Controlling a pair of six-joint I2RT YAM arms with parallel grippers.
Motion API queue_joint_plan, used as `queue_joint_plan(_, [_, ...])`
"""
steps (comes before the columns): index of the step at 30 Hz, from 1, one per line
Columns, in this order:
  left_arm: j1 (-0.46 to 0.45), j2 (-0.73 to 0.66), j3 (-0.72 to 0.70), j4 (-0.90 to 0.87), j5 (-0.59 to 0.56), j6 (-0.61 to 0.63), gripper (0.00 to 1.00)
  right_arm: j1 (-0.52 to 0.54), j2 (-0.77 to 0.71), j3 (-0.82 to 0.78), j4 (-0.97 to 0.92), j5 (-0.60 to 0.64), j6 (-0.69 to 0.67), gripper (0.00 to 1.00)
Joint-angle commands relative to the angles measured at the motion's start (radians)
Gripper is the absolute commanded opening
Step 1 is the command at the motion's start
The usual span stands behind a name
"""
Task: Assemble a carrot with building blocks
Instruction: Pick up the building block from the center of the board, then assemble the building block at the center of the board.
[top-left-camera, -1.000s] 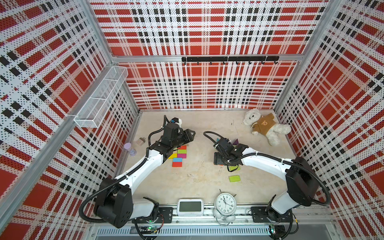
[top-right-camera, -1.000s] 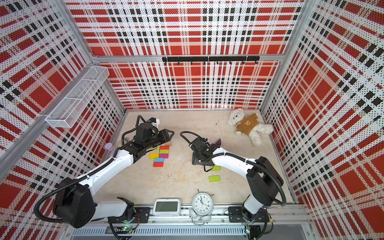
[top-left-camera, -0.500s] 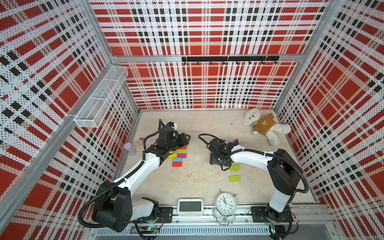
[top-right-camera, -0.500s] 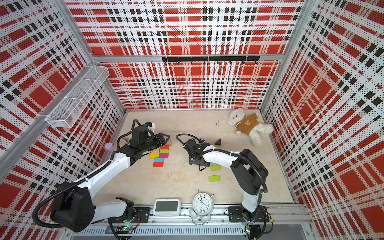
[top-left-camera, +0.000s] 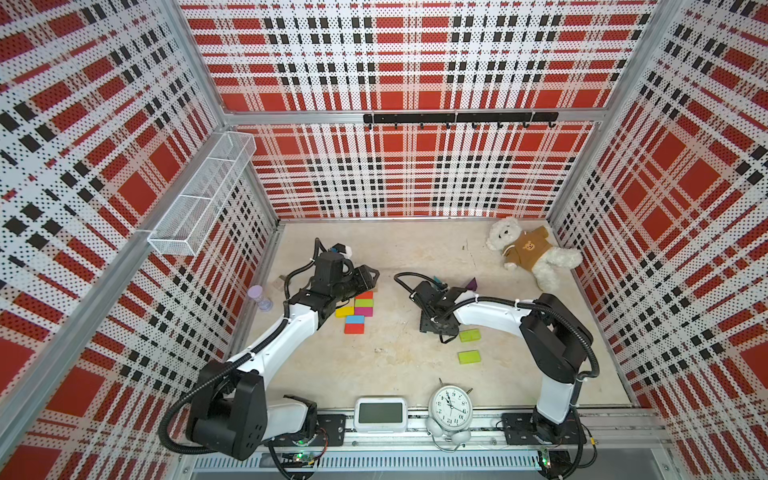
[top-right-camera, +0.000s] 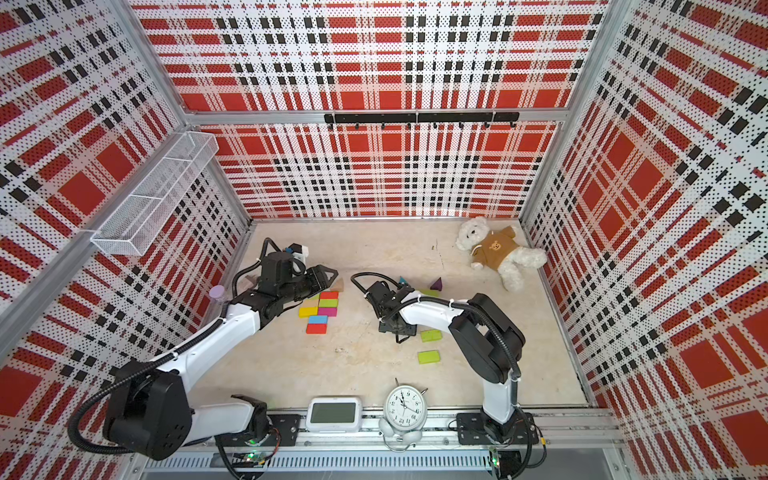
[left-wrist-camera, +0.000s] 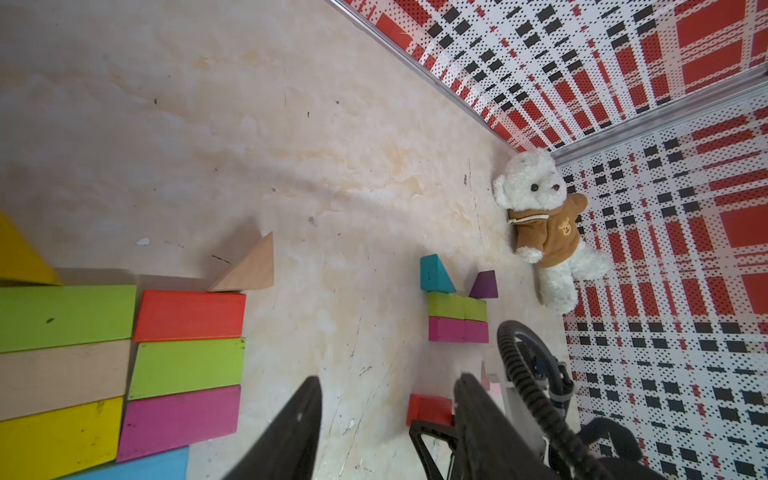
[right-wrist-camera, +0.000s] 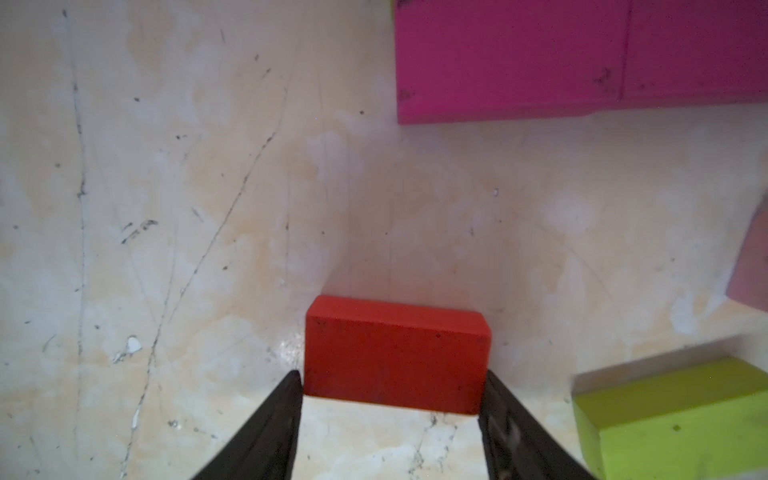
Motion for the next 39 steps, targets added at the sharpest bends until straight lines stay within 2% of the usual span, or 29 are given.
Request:
queue_joint_plan(1, [0.004,0.010,-0.008,0.021,0.013,0.008,0.55,-0.001,0.027,0.035,0.002,0.030,0.011,0.69])
queue_joint_plan(8, [0.005,0.018,-0.009,0.026,0.016,0.005,0.55,-0.013,0.041,0.048,-0.002,0.033,-0.006,0.74])
queue_joint_plan(17, [0.006,0.021,-0.010,0.026,0.015,0.003,0.55,-0.042,0.029,0.026,0.004,0.045,-0.044,0.58])
queue_joint_plan(26, [0.007,0.044,-0.005,0.032,0.020,-0.004,0.55,-0.126,0.007,0.004,0.008,0.035,-0.145,0.58])
queue_joint_plan(39, [0.001,0.070,0.006,0.037,0.015,-0.011,0.55,-0.153,0.044,0.026,0.013,0.041,-0.190,0.59])
